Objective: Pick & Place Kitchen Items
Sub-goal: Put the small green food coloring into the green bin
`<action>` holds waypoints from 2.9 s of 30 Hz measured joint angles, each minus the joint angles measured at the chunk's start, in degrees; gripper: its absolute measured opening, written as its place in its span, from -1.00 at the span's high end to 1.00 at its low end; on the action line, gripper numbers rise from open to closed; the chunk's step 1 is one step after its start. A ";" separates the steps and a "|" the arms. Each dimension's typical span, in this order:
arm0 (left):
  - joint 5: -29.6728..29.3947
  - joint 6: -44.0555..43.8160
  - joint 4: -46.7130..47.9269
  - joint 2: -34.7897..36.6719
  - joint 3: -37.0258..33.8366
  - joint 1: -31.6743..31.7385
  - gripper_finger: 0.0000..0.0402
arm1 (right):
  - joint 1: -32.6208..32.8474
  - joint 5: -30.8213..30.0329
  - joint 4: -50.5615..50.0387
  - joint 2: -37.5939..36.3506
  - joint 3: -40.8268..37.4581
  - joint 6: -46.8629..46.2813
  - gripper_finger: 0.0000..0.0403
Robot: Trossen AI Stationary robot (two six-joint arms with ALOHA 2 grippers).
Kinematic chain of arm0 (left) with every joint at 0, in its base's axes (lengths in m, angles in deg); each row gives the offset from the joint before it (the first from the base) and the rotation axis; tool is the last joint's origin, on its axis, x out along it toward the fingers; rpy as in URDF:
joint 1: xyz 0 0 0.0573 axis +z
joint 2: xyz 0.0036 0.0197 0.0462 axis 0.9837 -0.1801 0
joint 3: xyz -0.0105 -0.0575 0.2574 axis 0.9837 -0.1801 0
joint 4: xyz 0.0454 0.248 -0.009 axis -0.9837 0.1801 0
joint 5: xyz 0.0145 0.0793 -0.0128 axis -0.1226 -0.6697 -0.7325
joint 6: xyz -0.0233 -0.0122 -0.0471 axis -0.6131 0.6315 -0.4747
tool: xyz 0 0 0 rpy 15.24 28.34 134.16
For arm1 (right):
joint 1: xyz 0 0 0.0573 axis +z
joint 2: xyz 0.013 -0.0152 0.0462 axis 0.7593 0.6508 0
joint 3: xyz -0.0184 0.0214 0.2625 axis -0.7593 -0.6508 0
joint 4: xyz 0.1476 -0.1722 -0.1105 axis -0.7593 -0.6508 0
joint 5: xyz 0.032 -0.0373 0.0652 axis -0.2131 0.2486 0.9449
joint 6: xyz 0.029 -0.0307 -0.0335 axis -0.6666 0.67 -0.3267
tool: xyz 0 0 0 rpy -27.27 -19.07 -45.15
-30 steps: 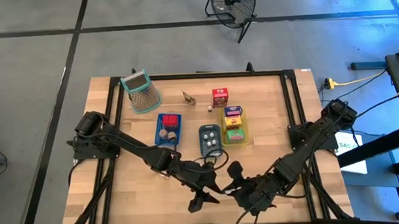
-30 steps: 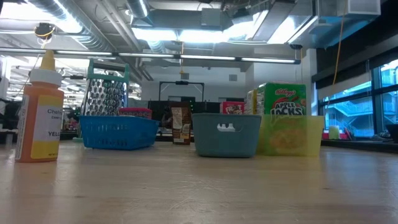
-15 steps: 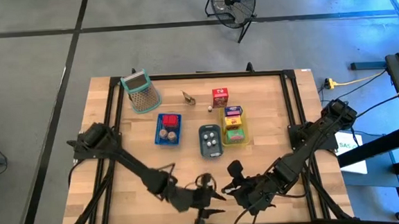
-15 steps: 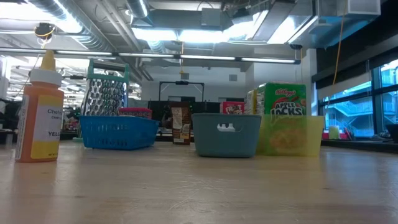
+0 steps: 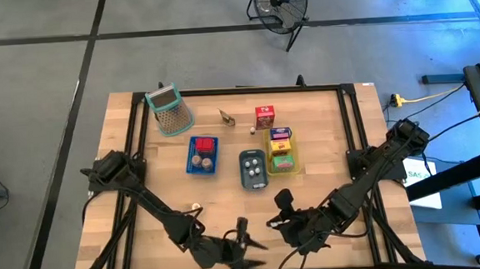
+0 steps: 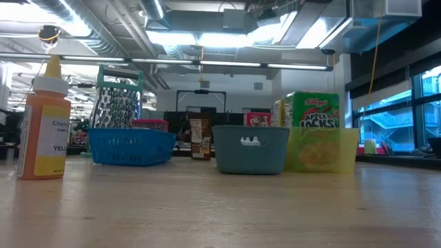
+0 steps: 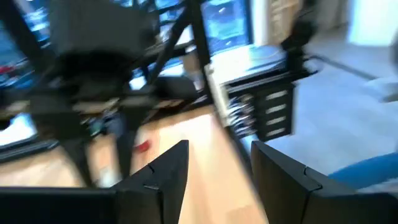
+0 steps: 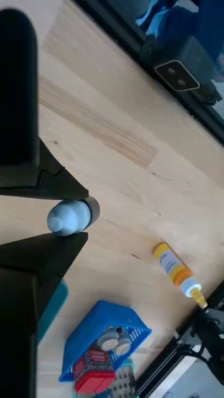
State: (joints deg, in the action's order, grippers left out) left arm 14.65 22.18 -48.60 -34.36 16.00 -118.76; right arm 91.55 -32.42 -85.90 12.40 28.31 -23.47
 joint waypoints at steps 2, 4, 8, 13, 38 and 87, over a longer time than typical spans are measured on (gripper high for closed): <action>0.91 -0.18 -0.97 0.00 0.02 -0.47 0.16 | -0.08 -0.02 -0.02 0.00 0.00 -0.29 0.60; 1.10 0.18 -0.73 0.00 0.02 -0.57 0.16 | -0.10 -0.02 0.00 0.00 0.00 -0.28 0.60; -0.71 -0.73 -0.75 0.00 0.00 -0.12 0.16 | -0.10 -0.01 0.05 0.00 0.00 -0.29 0.60; 0.89 0.10 -1.11 0.00 0.00 -0.11 0.16 | -0.10 0.11 0.18 0.00 0.00 -0.29 0.60; -7.77 -1.18 1.20 -0.02 0.00 -1.14 -0.62 | -3.80 0.13 -7.48 0.00 6.19 -1.56 0.60; -35.42 -30.52 16.31 -0.07 -0.02 -6.26 -0.58 | -36.19 20.66 -14.60 13.44 13.33 4.00 0.60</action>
State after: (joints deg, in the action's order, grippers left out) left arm -20.76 -8.33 -32.28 -34.43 15.98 -125.02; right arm 55.36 -11.77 -100.50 25.85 41.65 -19.48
